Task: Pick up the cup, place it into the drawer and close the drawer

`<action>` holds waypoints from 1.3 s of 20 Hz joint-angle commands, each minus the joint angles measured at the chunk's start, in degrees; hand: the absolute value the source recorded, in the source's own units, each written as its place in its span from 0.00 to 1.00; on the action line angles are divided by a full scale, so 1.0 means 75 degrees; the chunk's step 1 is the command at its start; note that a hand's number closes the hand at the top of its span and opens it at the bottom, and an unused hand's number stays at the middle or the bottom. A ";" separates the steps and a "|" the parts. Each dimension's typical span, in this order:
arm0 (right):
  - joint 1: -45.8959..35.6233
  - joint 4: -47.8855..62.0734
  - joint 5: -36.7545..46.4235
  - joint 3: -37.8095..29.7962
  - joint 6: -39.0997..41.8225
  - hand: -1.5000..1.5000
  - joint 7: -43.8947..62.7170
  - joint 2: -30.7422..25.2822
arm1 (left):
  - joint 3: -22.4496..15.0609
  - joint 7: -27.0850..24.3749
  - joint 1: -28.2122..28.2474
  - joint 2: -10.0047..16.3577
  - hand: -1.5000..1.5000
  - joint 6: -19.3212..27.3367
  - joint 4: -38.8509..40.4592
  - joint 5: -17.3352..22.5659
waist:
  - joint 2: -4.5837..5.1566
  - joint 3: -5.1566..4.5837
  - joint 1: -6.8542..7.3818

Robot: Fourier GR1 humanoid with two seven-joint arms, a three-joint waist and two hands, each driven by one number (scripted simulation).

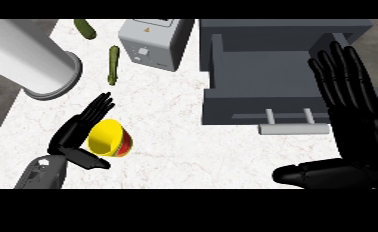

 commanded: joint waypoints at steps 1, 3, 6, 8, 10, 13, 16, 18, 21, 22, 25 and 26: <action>-0.0600 0.0025 -0.0328 -0.0245 0.0027 0.00 0.0481 -0.0188 | -0.0230 -0.1347 -0.0180 -0.0048 0.00 -0.0509 0.0882 -0.0301 | 0.0008 -0.0005 0.0001; 0.0075 -0.0355 0.0006 0.0168 -0.0012 0.00 0.0230 0.0044 | -0.0302 -0.1027 -0.0308 0.0109 0.00 -0.0747 0.0795 -0.0194 | -0.0010 0.0001 0.0006; -0.0171 -0.0005 -0.0030 -0.0034 -0.0100 0.00 0.0090 0.0079 | -0.0409 -0.1753 -0.0498 0.0098 0.00 -0.0560 0.1406 -0.0363 | 0.0021 -0.0007 -0.0021; -0.0207 -0.0125 0.0032 0.0072 -0.0157 0.00 0.0440 0.0056 | -0.0398 -0.1676 -0.0668 0.0220 0.00 -0.0578 0.1535 -0.0311 | 0.0008 -0.0004 -0.0009; -0.0436 0.0382 -0.0135 -0.0177 0.0128 0.00 0.0034 -0.0129 | -0.0557 -0.1989 -0.0706 0.0068 0.00 -0.0431 0.1712 -0.0410 | 0.0031 -0.0008 -0.0029; -0.0043 0.0229 -0.0357 -0.0290 0.0253 0.00 -0.0199 -0.0106 | -0.0595 -0.1697 -0.0828 -0.0109 0.00 -0.0587 0.1676 -0.0154 | 0.0016 -0.0001 -0.0039; -0.0199 -0.0158 -0.0503 -0.0370 0.0216 0.00 0.0401 -0.0270 | -0.0697 -0.2043 -0.0608 -0.0159 0.00 -0.0498 0.1820 -0.0157 | 0.0012 -0.0006 -0.0046; 0.0083 -0.0251 -0.0083 -0.0016 0.0071 0.00 0.0201 -0.0046 | -0.0711 -0.1909 -0.0788 -0.0167 0.00 -0.0634 0.1969 -0.0074 | 0.0006 -0.0004 -0.0037; 0.0280 -0.0363 -0.0282 -0.0140 0.0224 0.00 0.0151 -0.0131 | -0.0718 -0.2077 -0.0860 -0.0208 0.00 -0.0563 0.2298 -0.0041 | 0.0011 -0.0005 -0.0060; 0.0288 -0.0264 -0.0284 -0.0067 0.0150 0.00 0.0078 0.0021 | -0.0669 -0.1846 -0.1011 -0.0318 0.00 -0.0582 0.2160 0.0116 | 0.0004 -0.0001 -0.0033; -0.0088 -0.0051 -0.0148 -0.0068 0.0092 0.00 0.0045 -0.0002 | -0.0714 -0.1967 -0.1174 -0.0130 0.00 -0.1050 0.2504 0.0196 | 0.0040 -0.0012 -0.0055; -0.0057 -0.0089 -0.0065 -0.0028 0.0013 0.00 0.0015 0.0065 | -0.0701 -0.1591 -0.1212 -0.0032 0.00 -0.1427 0.2349 0.0382 | 0.0014 -0.0004 -0.0008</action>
